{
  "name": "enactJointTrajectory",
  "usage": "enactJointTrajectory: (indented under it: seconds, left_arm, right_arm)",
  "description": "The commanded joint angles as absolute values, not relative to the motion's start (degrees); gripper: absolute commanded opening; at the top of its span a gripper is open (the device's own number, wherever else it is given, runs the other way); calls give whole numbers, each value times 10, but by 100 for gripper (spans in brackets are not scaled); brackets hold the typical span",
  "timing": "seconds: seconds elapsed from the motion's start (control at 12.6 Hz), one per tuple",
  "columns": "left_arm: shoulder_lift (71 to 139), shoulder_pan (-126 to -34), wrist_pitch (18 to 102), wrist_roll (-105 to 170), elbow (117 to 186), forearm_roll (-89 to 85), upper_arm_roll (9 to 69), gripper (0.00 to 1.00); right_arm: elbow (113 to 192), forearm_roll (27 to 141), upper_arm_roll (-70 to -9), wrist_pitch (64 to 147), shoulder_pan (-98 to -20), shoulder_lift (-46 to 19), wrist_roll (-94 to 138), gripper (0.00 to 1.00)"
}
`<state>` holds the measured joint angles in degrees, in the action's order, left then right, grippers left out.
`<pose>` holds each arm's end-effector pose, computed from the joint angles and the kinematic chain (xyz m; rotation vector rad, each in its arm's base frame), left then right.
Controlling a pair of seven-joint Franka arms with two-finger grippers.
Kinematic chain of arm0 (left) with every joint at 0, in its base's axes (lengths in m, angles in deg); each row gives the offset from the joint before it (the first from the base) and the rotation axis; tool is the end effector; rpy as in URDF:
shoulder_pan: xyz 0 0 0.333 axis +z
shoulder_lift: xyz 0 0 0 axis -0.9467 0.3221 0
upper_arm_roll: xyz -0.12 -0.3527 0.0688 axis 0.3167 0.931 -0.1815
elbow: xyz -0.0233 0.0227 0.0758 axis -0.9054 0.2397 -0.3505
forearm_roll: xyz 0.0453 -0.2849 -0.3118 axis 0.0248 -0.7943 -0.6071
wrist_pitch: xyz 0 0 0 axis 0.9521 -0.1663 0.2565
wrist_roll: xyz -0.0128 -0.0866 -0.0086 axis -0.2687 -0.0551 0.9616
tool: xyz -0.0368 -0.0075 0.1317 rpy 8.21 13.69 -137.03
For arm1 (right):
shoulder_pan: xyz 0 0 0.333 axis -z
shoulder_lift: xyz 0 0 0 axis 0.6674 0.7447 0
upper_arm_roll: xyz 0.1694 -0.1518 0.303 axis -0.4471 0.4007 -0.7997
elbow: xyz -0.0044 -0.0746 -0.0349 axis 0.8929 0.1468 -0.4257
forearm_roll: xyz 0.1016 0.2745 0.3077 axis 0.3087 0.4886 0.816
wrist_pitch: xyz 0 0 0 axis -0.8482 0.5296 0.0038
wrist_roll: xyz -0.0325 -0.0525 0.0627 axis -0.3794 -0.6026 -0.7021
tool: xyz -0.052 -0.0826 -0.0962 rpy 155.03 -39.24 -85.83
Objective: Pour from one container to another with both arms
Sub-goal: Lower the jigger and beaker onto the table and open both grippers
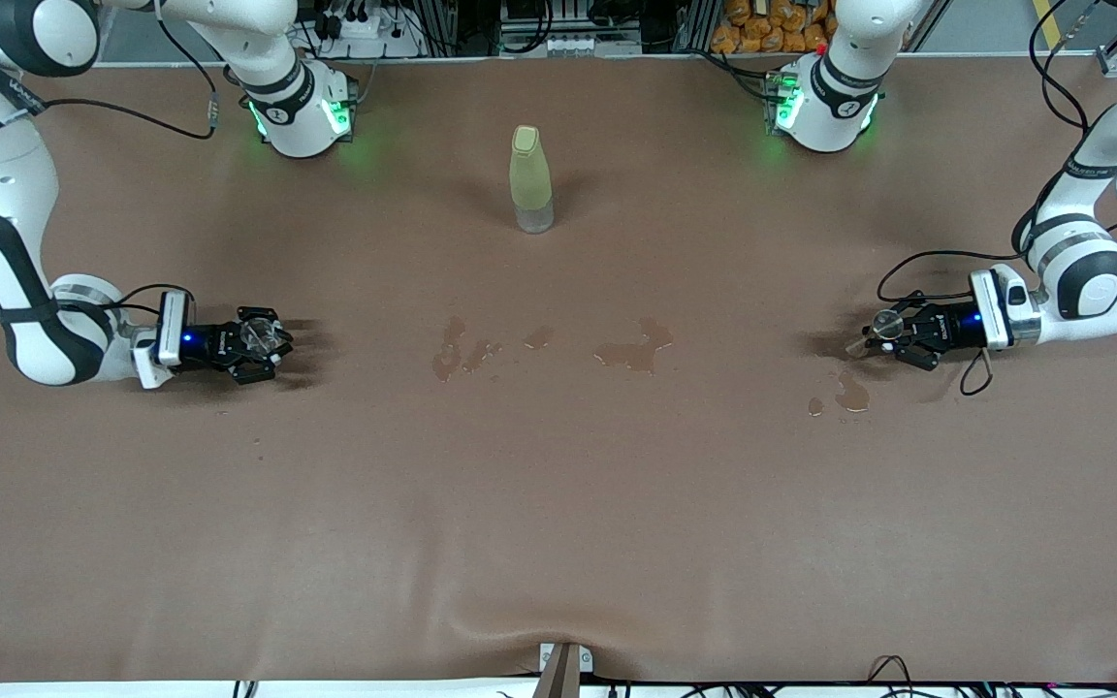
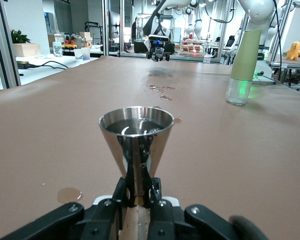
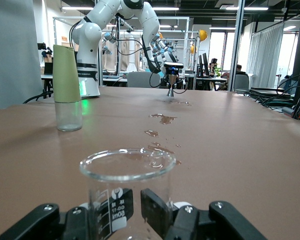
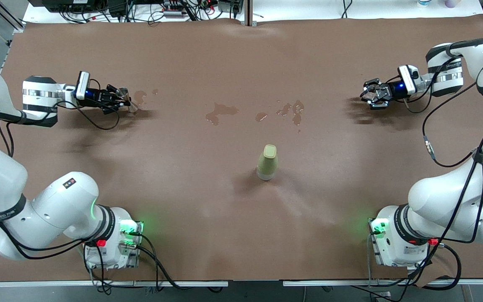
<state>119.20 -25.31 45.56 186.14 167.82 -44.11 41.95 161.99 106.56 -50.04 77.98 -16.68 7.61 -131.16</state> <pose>0.5391 0.1442 0.1355 1.4577 -1.3519 1.0471 0.5717 -0.0834 0.1138 -1.1931 -1.4207 -1.0984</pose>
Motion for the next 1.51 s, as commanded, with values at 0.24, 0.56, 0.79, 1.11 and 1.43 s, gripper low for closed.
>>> enactJointTrajectory:
  seconds: [0.24, 0.56, 0.79, 1.11, 1.43]
  left_arm:
    - [1233, -245, 437, 1889, 1646, -425, 417, 0]
    - [1242, -245, 437, 1890, 1640, -426, 416, 10]
    - [1243, -245, 437, 1889, 1640, -426, 416, 29]
    - [1244, -245, 437, 1888, 1639, -426, 416, 69]
    - [1233, -245, 437, 1881, 1630, -414, 414, 100]
  right_arm:
    - [1552, 1055, -508, 774, -160, 166, -1414, 0]
    - [1541, 1054, -508, 797, -161, 179, -1415, 0]
    - [1541, 1054, -506, 811, -162, 178, -1415, 0]
    - [1541, 1053, -500, 820, -164, 176, -1411, 2]
    - [1540, 1054, -498, 832, -164, 172, -1409, 50]
